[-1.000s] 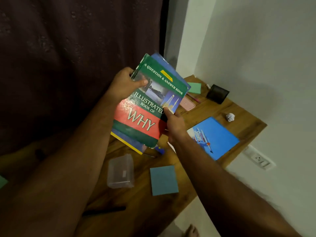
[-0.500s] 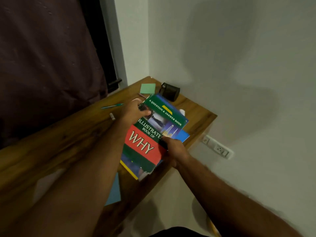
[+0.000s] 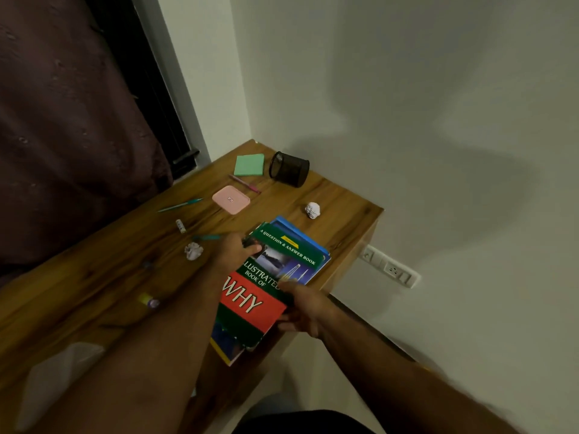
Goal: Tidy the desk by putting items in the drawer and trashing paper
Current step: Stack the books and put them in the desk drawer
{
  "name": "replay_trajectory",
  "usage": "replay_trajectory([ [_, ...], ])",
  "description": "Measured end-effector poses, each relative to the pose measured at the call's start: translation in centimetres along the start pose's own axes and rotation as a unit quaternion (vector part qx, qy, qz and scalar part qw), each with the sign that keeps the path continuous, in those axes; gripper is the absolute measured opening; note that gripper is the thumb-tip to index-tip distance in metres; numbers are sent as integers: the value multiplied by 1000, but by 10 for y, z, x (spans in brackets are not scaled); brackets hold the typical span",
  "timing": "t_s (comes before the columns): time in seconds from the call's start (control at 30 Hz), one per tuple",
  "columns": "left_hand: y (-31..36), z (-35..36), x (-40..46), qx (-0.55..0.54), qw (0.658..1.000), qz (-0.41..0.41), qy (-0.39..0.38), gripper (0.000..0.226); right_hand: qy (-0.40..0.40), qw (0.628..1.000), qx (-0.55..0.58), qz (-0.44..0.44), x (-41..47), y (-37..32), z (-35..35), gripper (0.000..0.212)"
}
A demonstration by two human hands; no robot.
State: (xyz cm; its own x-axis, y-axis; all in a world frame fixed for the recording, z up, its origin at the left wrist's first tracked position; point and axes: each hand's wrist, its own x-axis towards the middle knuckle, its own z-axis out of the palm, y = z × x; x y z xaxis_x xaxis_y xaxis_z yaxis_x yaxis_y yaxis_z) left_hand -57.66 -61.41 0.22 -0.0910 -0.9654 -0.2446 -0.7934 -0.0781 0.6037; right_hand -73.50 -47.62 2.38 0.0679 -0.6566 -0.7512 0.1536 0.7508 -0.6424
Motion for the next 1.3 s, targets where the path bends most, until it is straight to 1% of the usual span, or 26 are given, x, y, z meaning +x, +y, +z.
replay_trajectory([
  [0.17,2,4,20,14,1000,6,-12,31,3,999,20,42,3,-13,8,25],
  [0.23,4,6,27,27,1000,11,-9,33,19,998,33,50,7,-14,10,31],
  [0.33,2,10,34,46,999,13,5,35,47,997,31,48,17,-14,13,42],
  [0.57,4,12,36,110,994,19,22,40,61,998,1,32,27,-15,12,56],
  [0.67,0,13,38,104,994,12,17,43,76,997,1,28,29,-15,13,59],
  [0.73,-4,13,40,101,995,16,11,45,85,996,0,19,30,-14,13,57],
  [0.87,-6,11,41,88,996,25,4,44,88,996,1,4,29,-10,14,34],
  [0.93,-4,11,41,94,995,20,4,42,94,995,24,-5,30,-9,16,28],
  [1.0,0,10,43,91,996,10,-3,41,103,994,46,-7,30,-10,18,32],
  [1.13,2,0,47,59,997,-32,-41,45,112,993,40,13,33,-9,17,48],
  [1.23,2,-6,49,6,995,-45,-89,38,107,993,38,10,34,-6,15,45],
  [1.3,5,-13,48,-40,993,-41,-102,35,108,993,38,7,34,-6,13,41],
])
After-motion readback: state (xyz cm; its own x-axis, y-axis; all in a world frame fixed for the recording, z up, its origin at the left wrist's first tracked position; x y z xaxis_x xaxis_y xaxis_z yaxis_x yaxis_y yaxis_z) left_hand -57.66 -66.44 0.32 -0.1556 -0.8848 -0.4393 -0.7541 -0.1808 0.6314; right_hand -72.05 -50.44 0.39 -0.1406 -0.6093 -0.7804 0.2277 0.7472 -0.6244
